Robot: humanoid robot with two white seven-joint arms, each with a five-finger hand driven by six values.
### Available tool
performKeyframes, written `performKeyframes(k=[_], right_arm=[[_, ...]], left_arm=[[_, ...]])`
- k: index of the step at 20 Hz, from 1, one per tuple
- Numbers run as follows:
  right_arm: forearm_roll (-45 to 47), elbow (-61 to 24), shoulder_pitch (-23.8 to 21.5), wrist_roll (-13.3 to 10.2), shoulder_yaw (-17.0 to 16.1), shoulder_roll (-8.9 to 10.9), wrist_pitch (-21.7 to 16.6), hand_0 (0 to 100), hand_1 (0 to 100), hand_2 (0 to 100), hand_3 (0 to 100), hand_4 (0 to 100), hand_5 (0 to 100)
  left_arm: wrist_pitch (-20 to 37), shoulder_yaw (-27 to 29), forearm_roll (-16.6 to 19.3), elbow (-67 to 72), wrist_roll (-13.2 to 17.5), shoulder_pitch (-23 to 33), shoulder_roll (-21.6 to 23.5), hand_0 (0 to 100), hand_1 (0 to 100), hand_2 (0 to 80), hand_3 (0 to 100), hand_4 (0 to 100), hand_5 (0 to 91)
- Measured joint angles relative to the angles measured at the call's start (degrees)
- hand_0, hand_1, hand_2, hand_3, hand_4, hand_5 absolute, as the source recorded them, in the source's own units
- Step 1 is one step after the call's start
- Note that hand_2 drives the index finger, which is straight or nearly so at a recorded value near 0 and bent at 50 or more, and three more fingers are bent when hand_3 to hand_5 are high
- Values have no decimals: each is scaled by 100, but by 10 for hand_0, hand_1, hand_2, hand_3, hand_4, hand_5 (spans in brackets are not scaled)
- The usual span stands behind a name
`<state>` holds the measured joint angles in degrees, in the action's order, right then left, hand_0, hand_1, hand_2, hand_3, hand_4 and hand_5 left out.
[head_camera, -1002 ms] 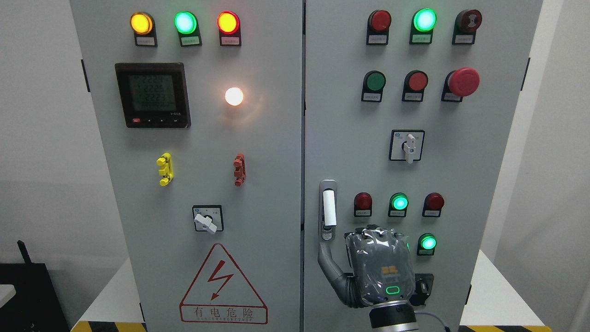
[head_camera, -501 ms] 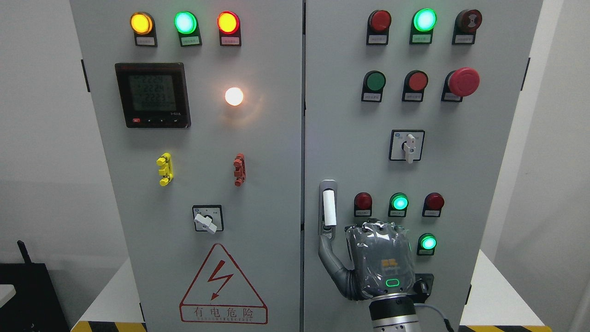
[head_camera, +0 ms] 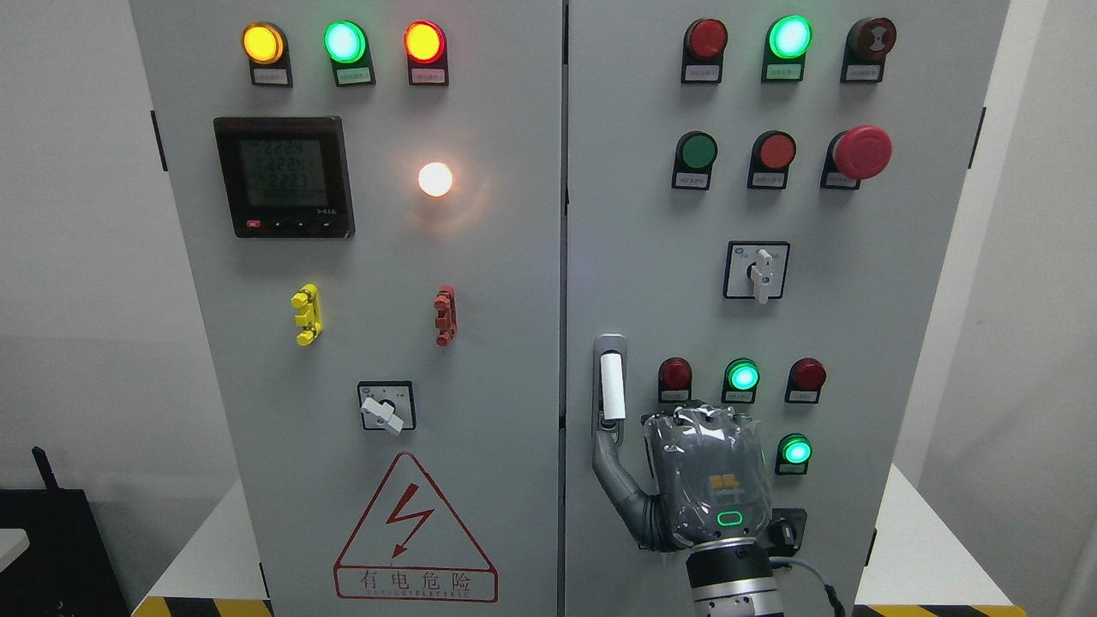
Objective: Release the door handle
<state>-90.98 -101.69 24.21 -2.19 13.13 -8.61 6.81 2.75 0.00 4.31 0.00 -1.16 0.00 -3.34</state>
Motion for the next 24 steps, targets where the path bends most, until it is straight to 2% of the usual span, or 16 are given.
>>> performKeyframes(k=[24], right_arm=[[1, 62, 109, 51, -4, -3, 0, 489, 0, 970, 1000, 889, 970]], left_arm=[[0, 0, 0, 0, 0, 0, 0, 120, 389, 0, 0, 0, 0]])
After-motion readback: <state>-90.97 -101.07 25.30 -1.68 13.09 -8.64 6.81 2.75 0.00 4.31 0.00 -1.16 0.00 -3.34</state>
